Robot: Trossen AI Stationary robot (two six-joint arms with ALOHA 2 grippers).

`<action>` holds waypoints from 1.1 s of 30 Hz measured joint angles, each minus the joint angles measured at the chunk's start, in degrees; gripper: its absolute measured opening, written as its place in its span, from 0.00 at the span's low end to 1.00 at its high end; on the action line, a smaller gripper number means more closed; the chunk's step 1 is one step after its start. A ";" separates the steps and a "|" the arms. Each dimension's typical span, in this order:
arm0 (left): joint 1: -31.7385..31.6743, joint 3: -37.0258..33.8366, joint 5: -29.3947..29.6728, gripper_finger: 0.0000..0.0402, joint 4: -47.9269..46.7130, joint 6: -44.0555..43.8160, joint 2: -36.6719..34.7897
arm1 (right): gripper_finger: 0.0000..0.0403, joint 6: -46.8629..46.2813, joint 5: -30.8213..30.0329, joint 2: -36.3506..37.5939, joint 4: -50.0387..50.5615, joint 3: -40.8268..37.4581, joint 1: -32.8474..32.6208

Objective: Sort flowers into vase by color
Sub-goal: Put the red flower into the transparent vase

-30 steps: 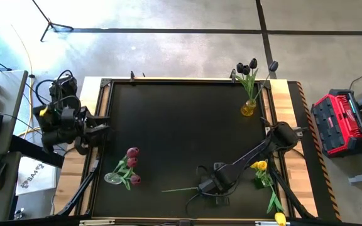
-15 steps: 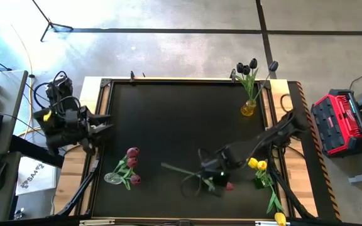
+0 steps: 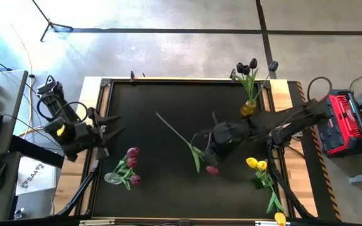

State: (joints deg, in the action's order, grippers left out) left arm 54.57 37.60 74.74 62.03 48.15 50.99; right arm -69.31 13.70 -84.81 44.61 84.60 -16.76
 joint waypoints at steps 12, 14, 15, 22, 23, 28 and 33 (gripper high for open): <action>-10.56 14.38 -9.75 0.46 -46.12 -23.70 0.06 | 0.00 -6.12 11.41 -0.97 -12.79 0.04 6.48; -13.42 18.79 -14.97 0.46 -59.21 -33.60 0.56 | 0.00 -7.19 14.23 -1.68 -13.16 0.04 7.20; -14.99 20.75 -18.07 0.46 -65.30 -38.37 1.06 | 0.00 -7.54 15.23 -1.80 -13.87 0.04 7.51; -25.30 29.91 -39.32 0.46 -86.36 -49.95 9.15 | 0.00 -7.85 16.75 -1.88 -19.29 0.04 9.51; -26.40 30.88 -41.36 0.46 -86.63 -48.63 10.58 | 0.00 -7.84 16.73 -1.88 -19.61 0.04 9.73; -31.57 35.88 -47.73 0.46 -87.89 -42.79 17.47 | 0.00 -7.81 15.87 -1.90 -19.55 0.04 11.08; -35.05 40.77 -51.68 0.46 -91.83 -37.63 23.55 | 0.00 -8.05 15.45 -1.93 -19.59 0.04 11.32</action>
State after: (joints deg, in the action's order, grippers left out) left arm 19.51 78.37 23.07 -29.80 10.52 74.54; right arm -77.36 29.15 -86.74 25.02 84.64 -5.44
